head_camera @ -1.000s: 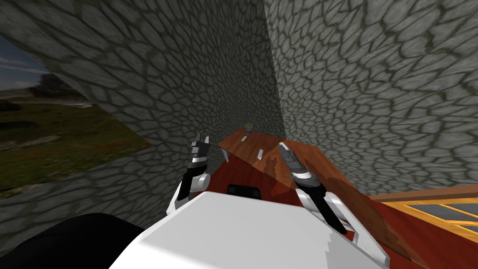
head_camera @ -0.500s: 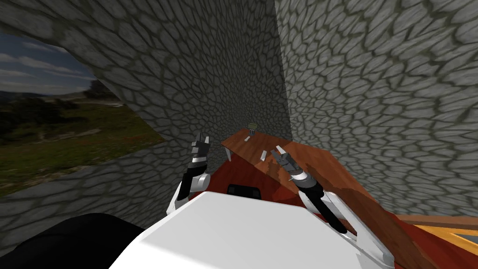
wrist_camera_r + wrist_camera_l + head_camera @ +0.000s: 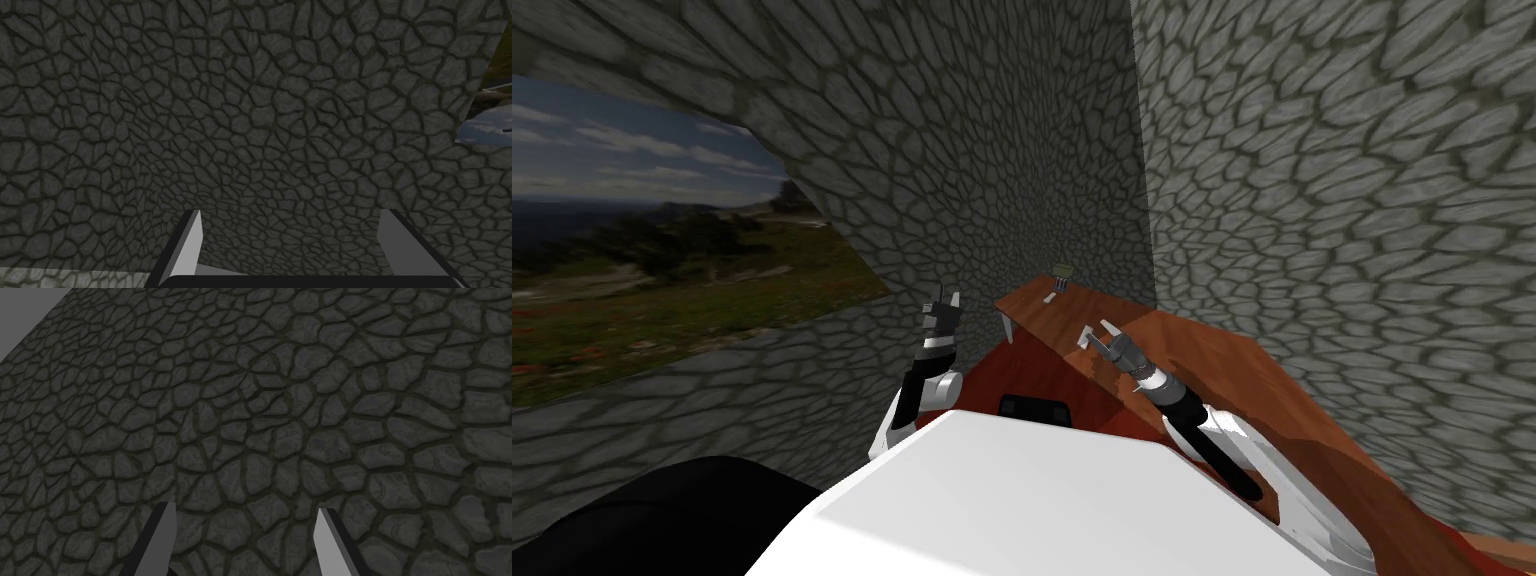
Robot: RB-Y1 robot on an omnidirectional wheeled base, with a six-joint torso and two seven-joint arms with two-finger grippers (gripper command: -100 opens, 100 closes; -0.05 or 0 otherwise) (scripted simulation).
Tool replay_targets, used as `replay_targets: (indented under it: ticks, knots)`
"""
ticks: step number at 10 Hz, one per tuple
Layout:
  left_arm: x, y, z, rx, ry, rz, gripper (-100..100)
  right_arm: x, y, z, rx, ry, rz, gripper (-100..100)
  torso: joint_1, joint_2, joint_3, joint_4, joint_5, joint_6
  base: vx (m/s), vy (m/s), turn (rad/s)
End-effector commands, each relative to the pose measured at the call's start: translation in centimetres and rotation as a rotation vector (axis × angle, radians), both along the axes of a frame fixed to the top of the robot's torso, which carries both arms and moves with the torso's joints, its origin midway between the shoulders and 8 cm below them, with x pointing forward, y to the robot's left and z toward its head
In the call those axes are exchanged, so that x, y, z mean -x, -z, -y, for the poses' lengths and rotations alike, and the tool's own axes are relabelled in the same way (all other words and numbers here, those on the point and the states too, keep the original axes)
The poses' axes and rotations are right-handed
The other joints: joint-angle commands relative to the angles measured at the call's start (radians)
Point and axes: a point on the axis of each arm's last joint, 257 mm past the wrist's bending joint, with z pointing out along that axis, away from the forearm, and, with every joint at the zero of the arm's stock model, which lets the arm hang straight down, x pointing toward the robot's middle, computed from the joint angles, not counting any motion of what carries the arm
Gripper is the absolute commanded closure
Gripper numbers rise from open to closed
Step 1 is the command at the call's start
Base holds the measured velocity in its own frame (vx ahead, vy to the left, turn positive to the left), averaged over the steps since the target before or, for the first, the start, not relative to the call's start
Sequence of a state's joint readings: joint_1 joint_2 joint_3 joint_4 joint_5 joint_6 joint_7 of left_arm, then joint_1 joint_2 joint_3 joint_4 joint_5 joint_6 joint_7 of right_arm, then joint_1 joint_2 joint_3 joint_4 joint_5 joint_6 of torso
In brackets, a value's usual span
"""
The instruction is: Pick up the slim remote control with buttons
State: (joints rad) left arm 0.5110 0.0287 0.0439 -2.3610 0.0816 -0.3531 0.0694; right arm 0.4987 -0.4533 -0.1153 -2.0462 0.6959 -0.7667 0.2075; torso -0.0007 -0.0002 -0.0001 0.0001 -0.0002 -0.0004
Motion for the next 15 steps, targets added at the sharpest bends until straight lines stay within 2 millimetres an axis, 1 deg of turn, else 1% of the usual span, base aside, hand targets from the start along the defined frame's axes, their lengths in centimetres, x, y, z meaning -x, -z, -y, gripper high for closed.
replay_targets:
  ticks: [1,2,3,5,6,8,9,11,12,14,15]
  knots:
    - [0.0,0.0,0.0,0.000,0.000,0.000,0,0.3,1.6,-0.1,0.075,-0.001,-0.007,-100,0.000,0.000,0.000,0.000,0.000,0.000,-0.005,-0.008,0.166]
    - [0.0,0.0,0.0,0.000,0.000,0.000,0,0.3,2.0,-0.2,0.097,-0.002,-0.009,-100,0.000,0.000,0.000,0.000,0.000,0.001,-0.001,-0.006,-0.035]
    - [0.0,0.0,0.0,0.000,0.000,0.000,0,0.4,4.1,0.5,0.182,-0.007,-0.024,-100,0.000,0.000,0.000,0.000,0.000,0.002,-0.004,0.003,0.307]
    - [0.0,0.0,0.0,0.000,0.000,0.000,0,0.4,5.0,0.3,0.231,-0.009,-0.027,-100,0.000,0.000,0.000,0.000,0.000,0.001,-0.003,-0.009,0.071]
    - [0.0,0.0,0.0,0.000,0.000,0.000,0,0.6,7.1,1.1,0.316,-0.018,-0.044,-100,0.000,0.000,0.000,0.000,0.000,0.002,-0.005,0.000,0.309]
    - [0.0,0.0,0.0,0.000,0.000,0.000,0,0.7,8.0,1.1,0.362,-0.021,-0.047,-100,-0.001,0.000,0.000,0.000,0.000,0.001,-0.002,-0.010,0.066]
    - [0.0,0.0,0.0,0.000,0.000,0.000,0,1.0,10.1,2.1,0.441,-0.034,-0.065,-100,0.000,0.000,0.000,0.000,0.000,0.002,-0.002,-0.002,0.267]
    - [0.0,0.0,0.0,0.000,0.000,0.000,0,1.1,11.0,2.1,0.491,-0.039,-0.069,-100,-0.001,0.000,0.000,0.000,0.000,0.001,0.000,-0.010,0.101]
    - [0.0,0.0,0.0,0.000,0.000,0.000,0,1.5,13.1,3.3,0.567,-0.054,-0.088,-100,0.000,0.000,0.000,0.000,0.000,0.002,-0.001,-0.004,0.286]
    - [0.0,0.0,0.0,0.000,0.000,0.000,0,1.6,14.0,3.4,0.616,-0.061,-0.093,-100,-0.001,0.000,0.000,0.000,0.000,0.002,0.000,-0.011,0.077]
    - [0.0,0.0,0.0,0.000,0.000,0.000,0,2.1,16.0,4.8,0.689,-0.079,-0.114,-100,0.000,0.000,0.000,0.000,0.000,0.002,0.001,-0.005,0.338]
